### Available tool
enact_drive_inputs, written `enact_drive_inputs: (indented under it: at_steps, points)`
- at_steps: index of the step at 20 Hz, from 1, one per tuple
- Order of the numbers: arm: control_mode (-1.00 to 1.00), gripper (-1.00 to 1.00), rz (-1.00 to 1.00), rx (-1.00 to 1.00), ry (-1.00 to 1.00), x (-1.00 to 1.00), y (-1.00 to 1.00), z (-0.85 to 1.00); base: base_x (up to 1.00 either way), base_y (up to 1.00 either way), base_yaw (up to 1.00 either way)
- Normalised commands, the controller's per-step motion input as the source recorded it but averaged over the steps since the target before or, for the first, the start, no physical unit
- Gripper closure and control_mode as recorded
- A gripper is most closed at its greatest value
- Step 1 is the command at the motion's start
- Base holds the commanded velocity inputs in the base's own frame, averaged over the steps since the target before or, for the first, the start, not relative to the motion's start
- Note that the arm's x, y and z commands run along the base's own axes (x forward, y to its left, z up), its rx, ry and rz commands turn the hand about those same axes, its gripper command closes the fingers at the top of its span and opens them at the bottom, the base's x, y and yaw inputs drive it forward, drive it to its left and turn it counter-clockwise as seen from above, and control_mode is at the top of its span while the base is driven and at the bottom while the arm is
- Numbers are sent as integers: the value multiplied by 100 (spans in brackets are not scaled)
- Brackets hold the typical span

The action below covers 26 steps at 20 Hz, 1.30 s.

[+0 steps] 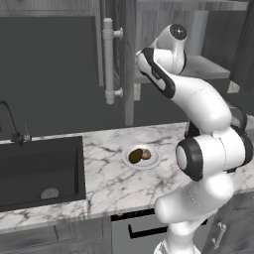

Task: Pick the avocado and bread from the counter and place them on the plate. Then pick the jam from the cabinet and place it next to the plate. Lastly close the cabinet door.

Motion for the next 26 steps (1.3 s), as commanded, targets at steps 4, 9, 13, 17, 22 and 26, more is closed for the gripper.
enact_drive_inputs:
  at_steps: [4,9,13,17,22,26]
  points:
    - [-100,100,0,6,-20,-97,-49,23,0,0,0]
    - [-100,100,0,12,-30,-100,-56,53,0,0,0]
    - [-100,100,0,12,-24,-100,-42,37,0,0,0]
    - [-100,100,0,6,-9,-100,-7,4,0,0,0]
    - [-100,100,0,0,0,-100,0,0,0,0,0]
    - [-100,100,0,0,0,-100,0,0,0,0,0]
